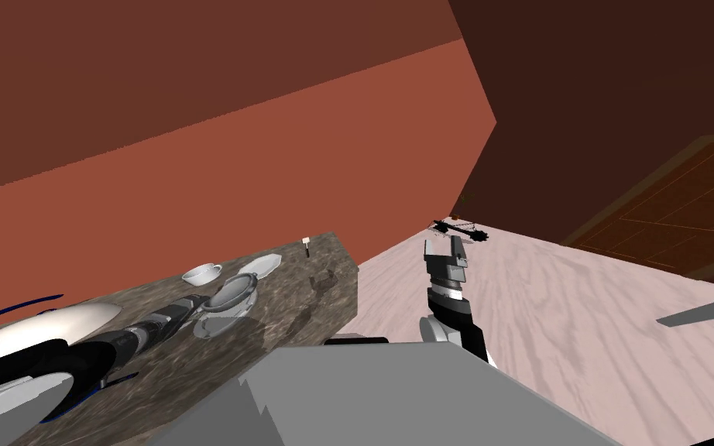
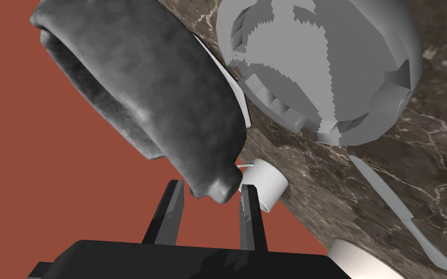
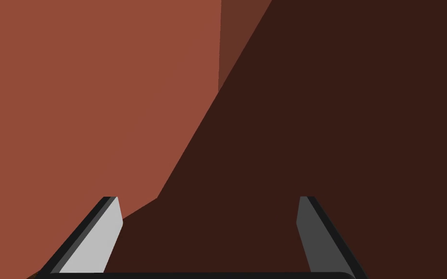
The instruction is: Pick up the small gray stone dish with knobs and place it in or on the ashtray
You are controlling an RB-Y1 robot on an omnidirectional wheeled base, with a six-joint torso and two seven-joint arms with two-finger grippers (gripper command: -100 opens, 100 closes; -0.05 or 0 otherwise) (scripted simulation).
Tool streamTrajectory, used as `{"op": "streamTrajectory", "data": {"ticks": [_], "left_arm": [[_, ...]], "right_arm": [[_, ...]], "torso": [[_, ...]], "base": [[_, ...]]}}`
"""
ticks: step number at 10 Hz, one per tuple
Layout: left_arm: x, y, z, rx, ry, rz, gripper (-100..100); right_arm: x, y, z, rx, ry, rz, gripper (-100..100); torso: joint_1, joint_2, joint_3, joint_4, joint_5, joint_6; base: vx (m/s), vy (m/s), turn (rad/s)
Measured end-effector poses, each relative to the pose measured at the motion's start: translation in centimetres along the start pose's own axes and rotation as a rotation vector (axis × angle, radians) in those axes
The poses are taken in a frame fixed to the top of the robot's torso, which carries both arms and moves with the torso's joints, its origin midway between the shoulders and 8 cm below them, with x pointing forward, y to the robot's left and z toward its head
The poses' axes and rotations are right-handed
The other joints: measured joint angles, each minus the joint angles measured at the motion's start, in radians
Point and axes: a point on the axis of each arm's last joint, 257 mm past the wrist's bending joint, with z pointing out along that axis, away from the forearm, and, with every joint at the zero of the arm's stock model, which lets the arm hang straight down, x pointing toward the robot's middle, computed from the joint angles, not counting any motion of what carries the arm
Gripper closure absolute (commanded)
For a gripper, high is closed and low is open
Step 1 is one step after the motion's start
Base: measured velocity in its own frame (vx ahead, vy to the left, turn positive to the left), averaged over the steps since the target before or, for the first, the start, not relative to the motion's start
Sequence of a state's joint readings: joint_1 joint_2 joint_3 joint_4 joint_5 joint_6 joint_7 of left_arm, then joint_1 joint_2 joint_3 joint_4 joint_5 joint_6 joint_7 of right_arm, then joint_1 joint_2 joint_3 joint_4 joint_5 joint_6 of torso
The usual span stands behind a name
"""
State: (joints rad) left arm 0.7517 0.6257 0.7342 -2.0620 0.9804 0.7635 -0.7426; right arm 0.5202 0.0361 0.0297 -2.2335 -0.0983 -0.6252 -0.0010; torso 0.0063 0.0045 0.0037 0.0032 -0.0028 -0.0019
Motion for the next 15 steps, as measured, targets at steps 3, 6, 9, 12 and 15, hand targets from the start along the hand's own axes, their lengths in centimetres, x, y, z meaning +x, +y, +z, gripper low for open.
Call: {"op": "streamTrajectory", "data": {"ticks": [3, 6, 9, 12, 15], "left_arm": [[0.5, 2.6, 0.1, -0.070, 0.036, -0.045, 100], [0.7, 3.2, 0.0, -0.092, 0.047, -0.060, -100], [0.7, 3.2, 0.0, -0.092, 0.047, -0.060, -100], [0.4, 2.7, -0.8, -0.086, 0.051, -0.056, -100], [0.0, 1.0, -2.1, -0.076, 0.070, -0.046, -100]], "right_arm": [[0.0, 0.0, 0.0, 0.000, 0.000, 0.000, 0], [0.0, 0.0, 0.0, 0.000, 0.000, 0.000, 0], [0.0, 0.0, 0.0, 0.000, 0.000, 0.000, 0], [0.0, 0.0, 0.0, 0.000, 0.000, 0.000, 0], [0.0, 0.0, 0.0, 0.000, 0.000, 0.000, 0]], "torso": [[-0.003, -0.001, 0.000, 0.000, -0.001, -0.001], [-0.009, -0.002, -0.001, 0.000, -0.003, 0.000], [-0.011, -0.003, -0.001, 0.000, -0.003, 0.000], [-0.010, -0.005, -0.002, -0.001, -0.003, -0.001], [-0.012, -0.004, -0.002, -0.001, -0.004, 0.000]], "base": [[-0.020, 0.079, -0.043], [-0.002, 0.012, -0.001], [0.000, 0.000, 0.000], [0.037, 0.008, 0.066], [0.015, -0.020, 0.058]]}}
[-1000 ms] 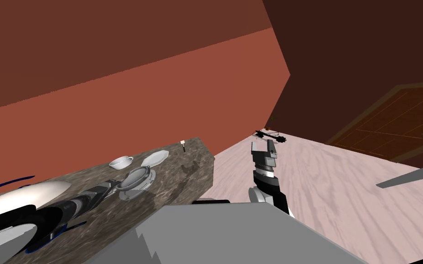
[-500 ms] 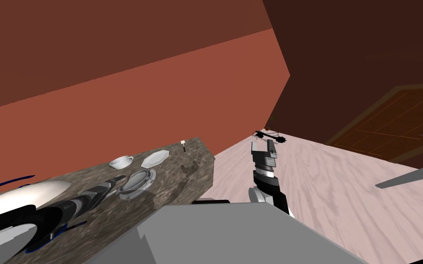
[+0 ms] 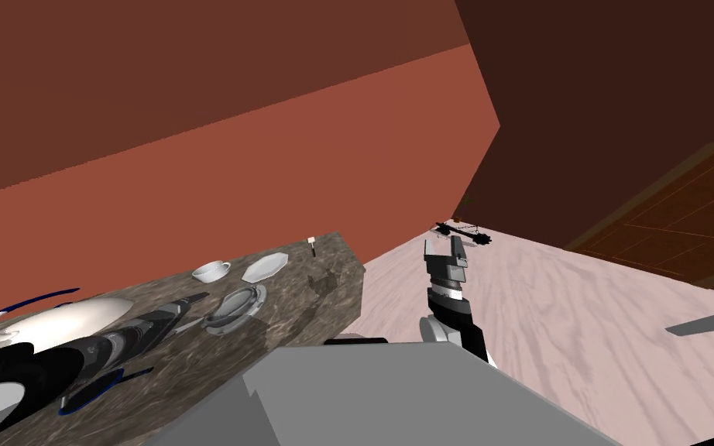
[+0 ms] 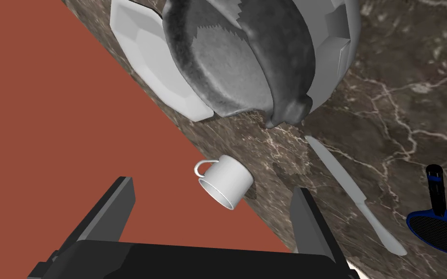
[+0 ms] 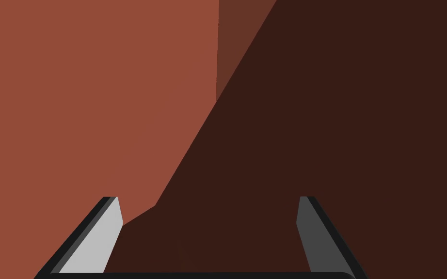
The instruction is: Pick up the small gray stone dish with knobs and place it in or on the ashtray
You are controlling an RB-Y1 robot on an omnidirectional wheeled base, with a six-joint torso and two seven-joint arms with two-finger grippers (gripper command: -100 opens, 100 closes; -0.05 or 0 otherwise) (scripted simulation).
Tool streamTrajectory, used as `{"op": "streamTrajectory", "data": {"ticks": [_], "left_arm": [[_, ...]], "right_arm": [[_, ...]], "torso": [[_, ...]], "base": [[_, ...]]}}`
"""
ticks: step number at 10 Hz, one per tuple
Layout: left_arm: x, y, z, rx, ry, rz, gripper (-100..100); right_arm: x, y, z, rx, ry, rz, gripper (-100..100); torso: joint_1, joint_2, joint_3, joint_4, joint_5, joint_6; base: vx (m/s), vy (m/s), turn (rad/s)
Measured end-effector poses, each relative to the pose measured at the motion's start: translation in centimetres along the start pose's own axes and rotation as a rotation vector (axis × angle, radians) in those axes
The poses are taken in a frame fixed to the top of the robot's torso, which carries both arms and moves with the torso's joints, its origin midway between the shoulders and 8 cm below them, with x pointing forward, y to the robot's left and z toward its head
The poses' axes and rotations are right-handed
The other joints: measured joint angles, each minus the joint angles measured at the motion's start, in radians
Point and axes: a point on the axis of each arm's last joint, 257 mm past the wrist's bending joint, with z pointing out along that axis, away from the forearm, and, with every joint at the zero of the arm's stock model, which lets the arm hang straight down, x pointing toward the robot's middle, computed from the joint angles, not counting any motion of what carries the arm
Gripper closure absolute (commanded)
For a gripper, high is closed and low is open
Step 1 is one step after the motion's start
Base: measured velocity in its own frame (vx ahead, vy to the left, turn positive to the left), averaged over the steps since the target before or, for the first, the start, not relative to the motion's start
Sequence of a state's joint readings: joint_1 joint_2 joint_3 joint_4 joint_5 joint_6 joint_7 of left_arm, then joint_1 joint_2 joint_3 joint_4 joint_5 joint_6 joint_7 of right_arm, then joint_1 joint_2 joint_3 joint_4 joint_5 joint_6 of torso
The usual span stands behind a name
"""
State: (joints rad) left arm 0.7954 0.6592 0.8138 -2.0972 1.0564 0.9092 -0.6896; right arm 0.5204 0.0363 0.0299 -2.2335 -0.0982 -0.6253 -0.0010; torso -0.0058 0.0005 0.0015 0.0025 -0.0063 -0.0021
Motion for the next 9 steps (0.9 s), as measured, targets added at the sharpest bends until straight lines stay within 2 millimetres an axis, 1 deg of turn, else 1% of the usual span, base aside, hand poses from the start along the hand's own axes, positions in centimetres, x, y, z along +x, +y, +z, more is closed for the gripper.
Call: {"op": "streamTrajectory", "data": {"ticks": [3, 4, 9], "left_arm": [[0.1, -1.1, -1.5, 0.005, 0.015, 0.013, -100], [0.1, -1.1, -1.6, 0.004, 0.016, 0.013, 0], [0.1, -1.1, -1.6, 0.004, 0.016, 0.013, 0]], "right_arm": [[0.0, 0.0, 0.0, 0.000, 0.000, 0.000, 0], [0.0, 0.0, 0.0, 0.000, 0.000, 0.000, 0], [0.0, 0.0, 0.0, 0.000, 0.000, 0.000, 0]], "torso": [[0.000, 0.000, 0.000, 0.000, 0.000, 0.000], [0.001, 0.001, 0.000, 0.000, 0.000, 0.000], [0.002, 0.001, 0.001, 0.000, 0.001, 0.000]], "base": [[0.010, -0.013, 0.035], [0.000, 0.000, 0.000], [0.000, 0.000, 0.000]]}}
